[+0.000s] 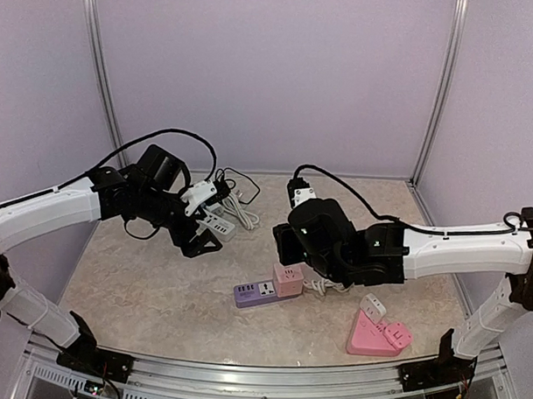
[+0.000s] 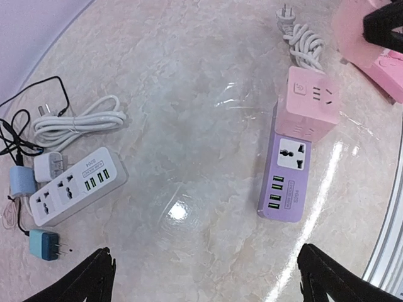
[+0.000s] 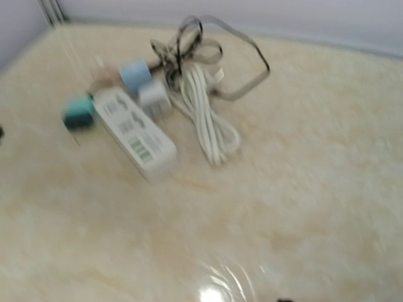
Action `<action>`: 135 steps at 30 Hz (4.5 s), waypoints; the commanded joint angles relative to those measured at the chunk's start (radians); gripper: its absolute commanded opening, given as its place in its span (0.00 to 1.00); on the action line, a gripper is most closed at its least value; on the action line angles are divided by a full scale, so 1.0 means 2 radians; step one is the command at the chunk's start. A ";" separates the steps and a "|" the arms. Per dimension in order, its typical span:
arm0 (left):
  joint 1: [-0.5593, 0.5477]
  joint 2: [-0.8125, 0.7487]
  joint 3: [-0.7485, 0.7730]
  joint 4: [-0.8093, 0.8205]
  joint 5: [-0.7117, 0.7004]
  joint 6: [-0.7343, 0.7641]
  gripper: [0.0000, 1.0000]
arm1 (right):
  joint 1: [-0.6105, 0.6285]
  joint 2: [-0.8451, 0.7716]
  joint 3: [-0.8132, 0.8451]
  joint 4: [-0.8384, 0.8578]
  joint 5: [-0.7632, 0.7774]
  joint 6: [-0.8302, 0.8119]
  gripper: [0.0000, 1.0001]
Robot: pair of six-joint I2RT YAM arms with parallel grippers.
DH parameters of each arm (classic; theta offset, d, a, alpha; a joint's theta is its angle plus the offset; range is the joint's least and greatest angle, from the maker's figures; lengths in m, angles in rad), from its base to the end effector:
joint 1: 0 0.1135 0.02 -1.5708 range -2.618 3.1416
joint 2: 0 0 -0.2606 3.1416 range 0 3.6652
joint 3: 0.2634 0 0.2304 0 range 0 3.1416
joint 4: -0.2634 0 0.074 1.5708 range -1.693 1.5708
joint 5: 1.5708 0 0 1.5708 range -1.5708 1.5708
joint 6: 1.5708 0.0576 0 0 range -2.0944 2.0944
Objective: Insert the plug
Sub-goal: Pick up the plug from the center of the board, then insert the plug into the socket.
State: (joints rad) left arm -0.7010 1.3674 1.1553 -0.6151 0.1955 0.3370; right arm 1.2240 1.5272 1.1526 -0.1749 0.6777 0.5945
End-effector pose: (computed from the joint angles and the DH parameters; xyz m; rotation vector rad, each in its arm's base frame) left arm 0.2112 -0.1929 0.2845 1.2778 2.0507 -0.4033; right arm 0.1492 0.3065 0.2862 -0.2412 2.0033 0.4464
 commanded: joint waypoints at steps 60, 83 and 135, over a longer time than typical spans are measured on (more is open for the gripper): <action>-0.048 0.144 -0.051 0.059 0.023 -0.008 0.99 | 0.019 0.076 -0.114 0.104 0.066 -0.011 0.00; -0.040 0.141 -0.050 0.058 0.025 -0.005 0.99 | 0.056 0.132 -0.153 -0.035 0.026 0.096 0.00; 0.252 0.400 0.346 -0.065 -0.111 -0.323 0.97 | 0.046 -0.130 -0.028 -0.074 0.067 -0.014 1.00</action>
State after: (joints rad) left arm -0.2043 2.0178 1.7557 -0.6487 0.0387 -0.1379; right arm 1.3212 1.2343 1.0595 -0.2417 0.8024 0.5335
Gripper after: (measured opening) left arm 0.969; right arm 0.995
